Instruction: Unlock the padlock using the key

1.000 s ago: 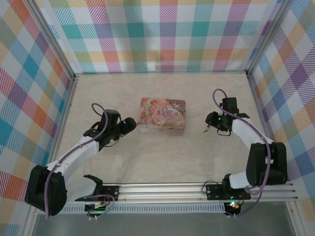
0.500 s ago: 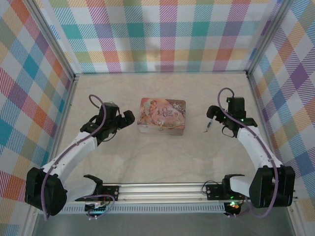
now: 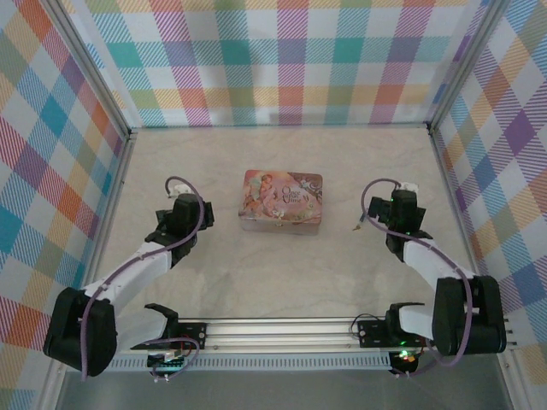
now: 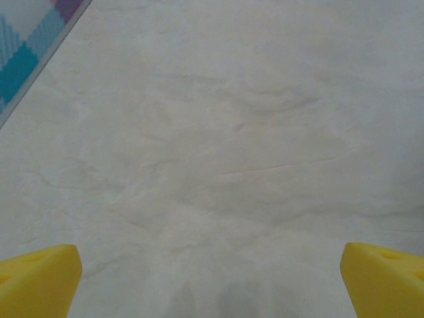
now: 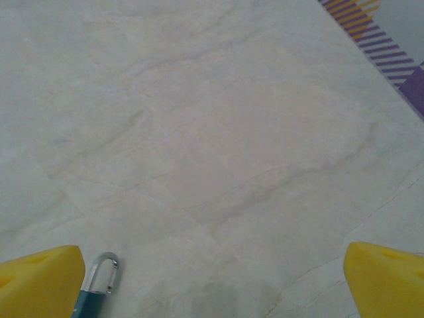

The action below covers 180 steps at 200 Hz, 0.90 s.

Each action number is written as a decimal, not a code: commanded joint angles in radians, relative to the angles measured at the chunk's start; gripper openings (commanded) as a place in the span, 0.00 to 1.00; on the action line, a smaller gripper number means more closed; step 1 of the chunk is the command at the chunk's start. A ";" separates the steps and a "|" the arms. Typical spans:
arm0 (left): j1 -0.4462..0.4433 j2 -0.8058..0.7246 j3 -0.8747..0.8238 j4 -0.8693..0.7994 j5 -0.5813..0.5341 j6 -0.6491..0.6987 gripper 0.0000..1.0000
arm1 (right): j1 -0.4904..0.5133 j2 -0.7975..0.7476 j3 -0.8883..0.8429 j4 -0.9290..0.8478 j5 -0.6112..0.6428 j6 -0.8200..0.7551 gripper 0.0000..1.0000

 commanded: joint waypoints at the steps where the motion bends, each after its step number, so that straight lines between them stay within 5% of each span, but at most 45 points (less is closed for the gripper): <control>1: 0.070 0.067 -0.067 0.304 -0.053 0.074 1.00 | -0.006 0.048 -0.064 0.308 0.014 -0.059 1.00; 71: 0.184 0.372 -0.109 0.761 0.121 0.173 1.00 | -0.005 0.319 -0.098 0.715 -0.246 -0.141 1.00; 114: 0.216 0.374 -0.114 0.755 0.242 0.172 1.00 | -0.008 0.298 -0.077 0.633 -0.221 -0.116 1.00; 127: 0.241 0.433 -0.204 1.001 0.260 0.166 1.00 | -0.008 0.300 -0.080 0.641 -0.219 -0.117 1.00; 137: 0.253 0.382 -0.180 0.859 0.281 0.138 1.00 | -0.008 0.296 -0.079 0.632 -0.220 -0.116 1.00; 180: 0.225 0.407 -0.162 0.872 0.244 0.169 1.00 | -0.009 0.301 -0.069 0.617 -0.226 -0.113 1.00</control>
